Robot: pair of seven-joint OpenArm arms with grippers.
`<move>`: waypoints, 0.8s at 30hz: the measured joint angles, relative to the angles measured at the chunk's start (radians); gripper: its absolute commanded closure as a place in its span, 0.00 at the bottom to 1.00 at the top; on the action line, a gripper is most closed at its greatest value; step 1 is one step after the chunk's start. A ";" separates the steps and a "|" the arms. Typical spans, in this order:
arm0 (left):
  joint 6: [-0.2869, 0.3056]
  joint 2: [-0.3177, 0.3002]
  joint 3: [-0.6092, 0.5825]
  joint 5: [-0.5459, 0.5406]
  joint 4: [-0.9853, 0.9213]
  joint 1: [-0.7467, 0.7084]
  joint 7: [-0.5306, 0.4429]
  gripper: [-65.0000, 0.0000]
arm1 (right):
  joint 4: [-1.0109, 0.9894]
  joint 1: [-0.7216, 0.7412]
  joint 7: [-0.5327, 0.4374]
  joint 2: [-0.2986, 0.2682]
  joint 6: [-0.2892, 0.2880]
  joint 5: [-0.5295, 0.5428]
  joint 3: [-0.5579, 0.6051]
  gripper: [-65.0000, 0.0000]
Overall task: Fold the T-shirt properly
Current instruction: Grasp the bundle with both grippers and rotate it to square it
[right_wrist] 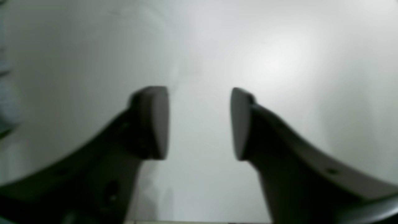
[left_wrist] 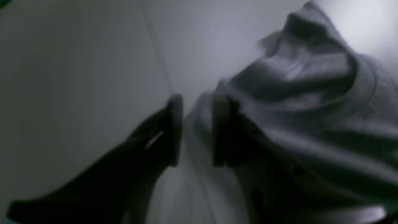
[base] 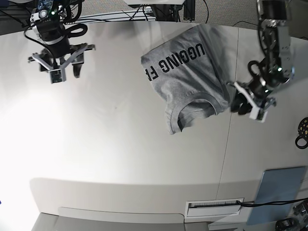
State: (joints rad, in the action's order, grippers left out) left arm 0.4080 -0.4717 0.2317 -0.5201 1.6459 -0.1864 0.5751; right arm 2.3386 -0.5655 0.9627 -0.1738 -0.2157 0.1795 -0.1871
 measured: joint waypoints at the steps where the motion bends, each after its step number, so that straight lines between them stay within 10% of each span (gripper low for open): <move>1: -0.002 -0.011 0.001 -0.014 -0.001 -0.027 0.000 0.90 | 0.000 0.000 -0.004 0.000 -0.007 0.018 0.000 0.74; 7: -0.005 -0.019 -0.002 -0.076 -0.003 -0.170 0.005 0.95 | -0.070 0.026 -0.055 -0.003 -0.068 0.080 0.049 0.97; 24: 0.066 0.183 0.008 -0.054 -0.169 -0.086 -0.054 0.97 | -0.462 0.250 -0.124 0.018 -0.046 -0.018 0.573 1.00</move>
State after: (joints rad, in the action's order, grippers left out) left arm 0.4740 -0.2890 0.2394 -0.5743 1.4769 -0.2726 0.5213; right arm 1.8767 -0.3153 0.8383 -0.1558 -0.2615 0.1612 0.3855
